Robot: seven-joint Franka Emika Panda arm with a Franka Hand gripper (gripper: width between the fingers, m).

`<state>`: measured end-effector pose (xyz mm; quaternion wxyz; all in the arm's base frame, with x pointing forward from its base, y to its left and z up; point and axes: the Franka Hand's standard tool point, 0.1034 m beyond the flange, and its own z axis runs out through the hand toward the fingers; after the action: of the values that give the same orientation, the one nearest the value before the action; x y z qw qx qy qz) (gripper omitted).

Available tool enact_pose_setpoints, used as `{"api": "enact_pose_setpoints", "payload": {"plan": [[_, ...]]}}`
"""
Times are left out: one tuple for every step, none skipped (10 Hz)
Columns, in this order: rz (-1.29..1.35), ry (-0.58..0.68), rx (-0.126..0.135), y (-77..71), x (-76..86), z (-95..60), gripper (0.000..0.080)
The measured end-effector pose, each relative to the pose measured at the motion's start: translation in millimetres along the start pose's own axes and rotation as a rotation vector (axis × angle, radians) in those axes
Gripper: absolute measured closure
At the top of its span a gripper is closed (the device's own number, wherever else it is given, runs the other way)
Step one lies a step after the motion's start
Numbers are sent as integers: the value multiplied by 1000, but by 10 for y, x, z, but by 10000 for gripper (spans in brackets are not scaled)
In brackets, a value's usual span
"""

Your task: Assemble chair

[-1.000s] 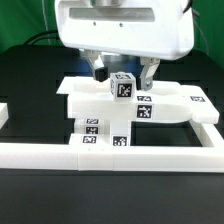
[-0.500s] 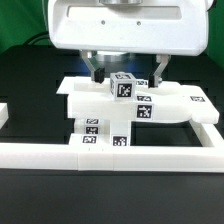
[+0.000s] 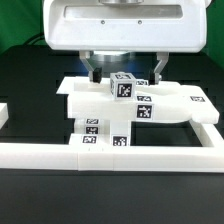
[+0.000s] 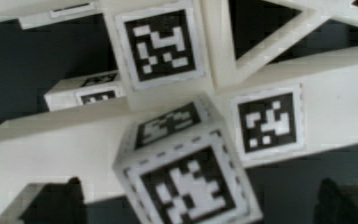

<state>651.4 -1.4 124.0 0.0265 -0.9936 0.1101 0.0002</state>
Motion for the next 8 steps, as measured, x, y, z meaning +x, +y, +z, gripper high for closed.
{"api": "enact_pose_setpoints", "payload": {"plan": [[1, -78, 0, 28, -48, -14, 150], [5, -123, -2, 56, -38, -8, 150], [6, -196, -7, 68, -106, 11, 150], [-2, -222, -10, 41, -102, 21, 150], [-20, -206, -8, 15, -74, 22, 150], [-31, -206, -8, 12, -77, 27, 150], [-86, -205, -2, 7, -76, 29, 150], [-134, -198, 4, -20, -65, 32, 150]]}}
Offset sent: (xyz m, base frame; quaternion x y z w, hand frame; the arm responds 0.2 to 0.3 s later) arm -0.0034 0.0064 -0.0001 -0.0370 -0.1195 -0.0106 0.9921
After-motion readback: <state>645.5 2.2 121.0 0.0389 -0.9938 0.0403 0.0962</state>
